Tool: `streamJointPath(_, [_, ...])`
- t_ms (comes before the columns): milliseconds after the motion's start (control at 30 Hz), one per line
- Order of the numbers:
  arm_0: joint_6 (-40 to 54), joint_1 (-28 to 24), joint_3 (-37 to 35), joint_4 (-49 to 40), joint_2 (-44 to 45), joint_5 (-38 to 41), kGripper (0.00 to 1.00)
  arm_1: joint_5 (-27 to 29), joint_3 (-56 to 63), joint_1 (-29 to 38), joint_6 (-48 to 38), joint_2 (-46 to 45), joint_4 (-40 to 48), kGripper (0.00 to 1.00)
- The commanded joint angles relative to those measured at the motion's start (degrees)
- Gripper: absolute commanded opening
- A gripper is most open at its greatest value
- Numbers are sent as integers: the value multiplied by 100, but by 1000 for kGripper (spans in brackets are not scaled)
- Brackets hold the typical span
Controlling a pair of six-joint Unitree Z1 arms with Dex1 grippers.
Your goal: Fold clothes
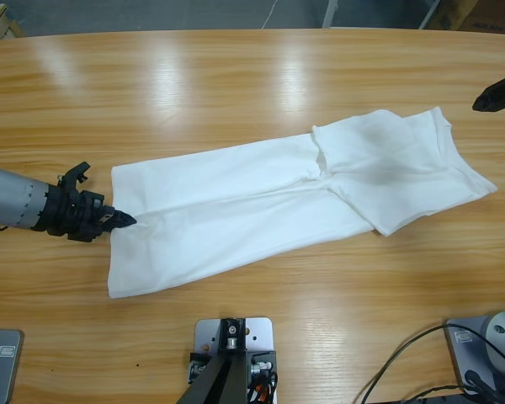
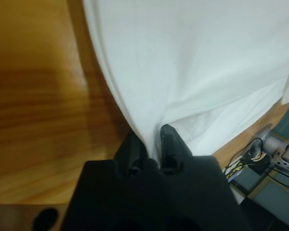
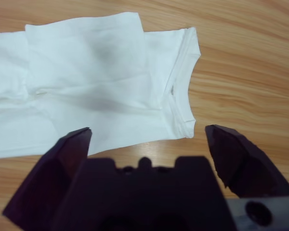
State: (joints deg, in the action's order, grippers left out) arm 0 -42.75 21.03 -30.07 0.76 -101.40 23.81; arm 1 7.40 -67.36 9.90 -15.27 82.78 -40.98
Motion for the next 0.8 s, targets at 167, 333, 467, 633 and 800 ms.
streamJointPath(167, [1188, 24, -1198, -2278, -168, -760, 0, -107, 14, -24, -53, 221, 89, 959])
streamJointPath(333, [1524, 24, -2026, -3491, -235, -1041, 0, -105, 35, -32, -55, 239, 126, 959])
streamJointPath(467, [1874, -266, -2231, -3967, -267, -1284, 0, -98, 62, -41, -55, 221, 126, 959])
streamJointPath(633, [2218, -1133, -2377, -4141, -344, -1352, 0, -104, 81, -50, -55, 221, 126, 959])
streamJointPath(800, [2363, -1959, -2606, -4373, -397, -1465, 0, -107, 79, -50, -55, 223, 126, 959])
